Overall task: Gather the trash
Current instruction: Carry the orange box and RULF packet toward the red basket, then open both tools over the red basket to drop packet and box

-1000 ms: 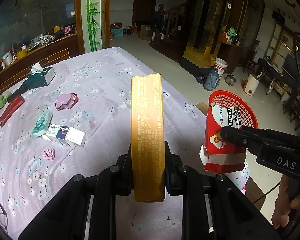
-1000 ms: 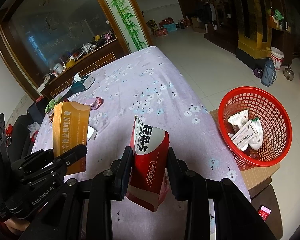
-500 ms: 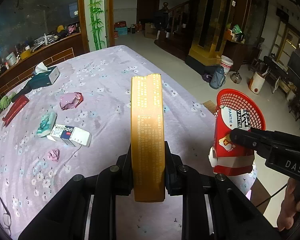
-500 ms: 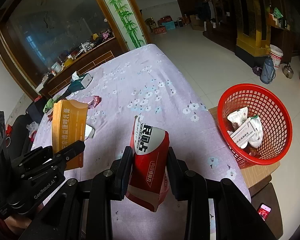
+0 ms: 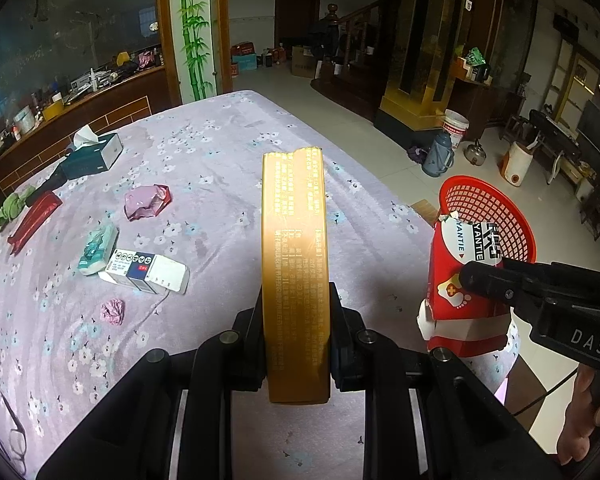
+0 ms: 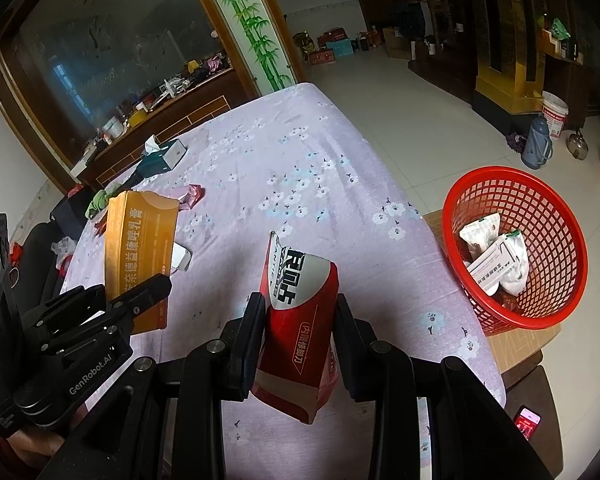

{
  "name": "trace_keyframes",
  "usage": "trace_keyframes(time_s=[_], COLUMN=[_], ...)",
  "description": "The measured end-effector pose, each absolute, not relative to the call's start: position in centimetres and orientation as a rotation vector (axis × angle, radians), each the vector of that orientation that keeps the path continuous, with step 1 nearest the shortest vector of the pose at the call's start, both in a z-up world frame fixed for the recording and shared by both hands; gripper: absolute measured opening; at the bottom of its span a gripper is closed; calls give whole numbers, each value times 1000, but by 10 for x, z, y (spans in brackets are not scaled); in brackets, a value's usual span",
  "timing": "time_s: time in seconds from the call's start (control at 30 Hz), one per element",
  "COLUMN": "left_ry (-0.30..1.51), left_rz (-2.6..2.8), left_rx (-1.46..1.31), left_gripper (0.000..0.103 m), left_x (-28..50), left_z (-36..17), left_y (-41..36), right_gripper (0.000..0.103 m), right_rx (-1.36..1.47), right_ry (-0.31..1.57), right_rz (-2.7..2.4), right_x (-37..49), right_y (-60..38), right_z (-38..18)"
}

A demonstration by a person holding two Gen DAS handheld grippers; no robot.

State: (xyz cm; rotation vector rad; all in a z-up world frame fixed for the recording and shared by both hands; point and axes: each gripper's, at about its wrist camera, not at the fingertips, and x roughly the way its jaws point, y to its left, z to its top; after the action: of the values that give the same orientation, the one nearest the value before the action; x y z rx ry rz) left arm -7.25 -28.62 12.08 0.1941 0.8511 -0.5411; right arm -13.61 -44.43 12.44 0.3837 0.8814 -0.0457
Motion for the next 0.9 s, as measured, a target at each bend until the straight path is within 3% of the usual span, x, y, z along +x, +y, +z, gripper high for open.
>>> trace_keyframes(time_s=[0.57, 0.9], left_ry=[851, 865], left_rz=[-582, -748], left_rx=[202, 238], left_gripper=[22, 22], left_x=[-73, -72], left_z=[120, 130], left_y=[-300, -376], right_gripper=[36, 36], right_rx=[340, 352], right_ry=[875, 830], right_rz=[-155, -347], right_x=[-143, -161], right_y=[-473, -563], right_z=[131, 148])
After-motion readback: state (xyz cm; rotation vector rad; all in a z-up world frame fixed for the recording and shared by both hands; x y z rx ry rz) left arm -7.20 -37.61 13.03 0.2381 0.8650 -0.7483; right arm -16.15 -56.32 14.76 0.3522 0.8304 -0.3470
